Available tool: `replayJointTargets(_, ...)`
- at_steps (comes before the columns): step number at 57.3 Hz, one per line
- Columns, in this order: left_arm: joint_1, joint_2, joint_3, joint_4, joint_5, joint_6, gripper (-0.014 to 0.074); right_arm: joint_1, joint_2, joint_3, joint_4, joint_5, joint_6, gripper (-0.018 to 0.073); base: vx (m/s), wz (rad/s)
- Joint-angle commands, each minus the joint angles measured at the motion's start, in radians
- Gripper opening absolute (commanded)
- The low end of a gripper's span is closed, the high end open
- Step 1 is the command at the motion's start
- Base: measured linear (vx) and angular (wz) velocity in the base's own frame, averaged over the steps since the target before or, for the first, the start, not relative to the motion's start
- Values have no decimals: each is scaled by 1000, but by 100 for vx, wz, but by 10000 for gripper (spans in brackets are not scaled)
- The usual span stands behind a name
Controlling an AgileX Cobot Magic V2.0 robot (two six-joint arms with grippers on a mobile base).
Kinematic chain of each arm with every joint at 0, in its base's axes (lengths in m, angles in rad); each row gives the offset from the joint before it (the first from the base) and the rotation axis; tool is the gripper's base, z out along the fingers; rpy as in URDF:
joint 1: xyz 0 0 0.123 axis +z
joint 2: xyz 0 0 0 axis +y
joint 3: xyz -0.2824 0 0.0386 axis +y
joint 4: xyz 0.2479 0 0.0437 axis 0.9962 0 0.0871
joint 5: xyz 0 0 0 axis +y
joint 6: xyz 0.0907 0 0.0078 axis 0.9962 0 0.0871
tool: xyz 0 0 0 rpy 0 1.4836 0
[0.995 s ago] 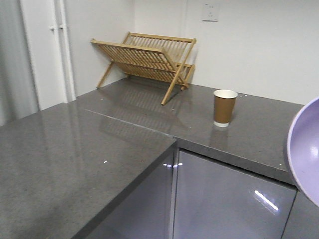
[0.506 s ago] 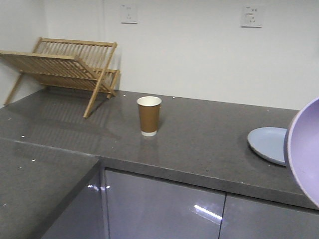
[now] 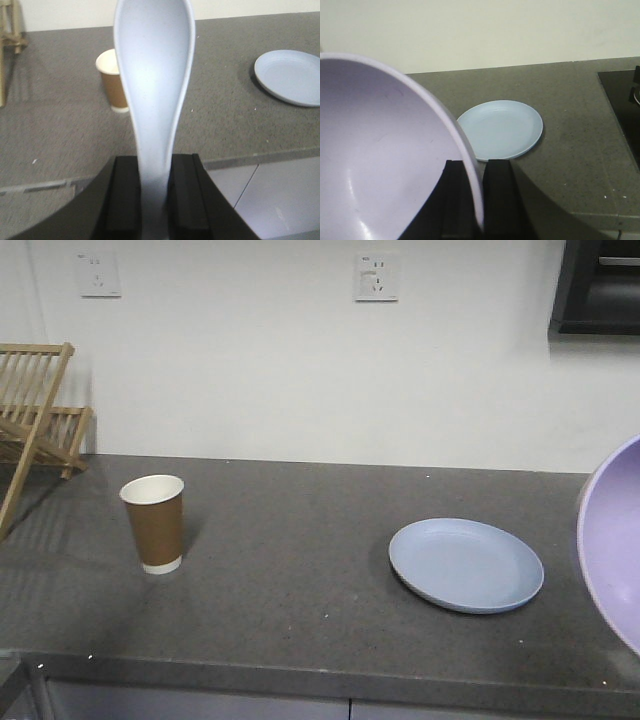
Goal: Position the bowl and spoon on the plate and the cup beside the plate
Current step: 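Drive the base to the counter with the paper cup and plate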
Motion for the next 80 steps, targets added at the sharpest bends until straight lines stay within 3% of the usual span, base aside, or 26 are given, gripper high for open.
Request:
replayJointTargets(1, -5, -14, -33, -17, -70, -2, -3, -2, -1, -31, 25, -82, -10, -11, 32, -26)
replayJointTargets(47, -5, -14, -33, -17, -71, -2, -3, -2, -1, -31, 25, -82, -10, -11, 33, -5)
replayJointTargets(80, -5, -14, -33, -17, -71, -2, -3, -2, -1, -31, 25, -82, -10, -11, 9, -4)
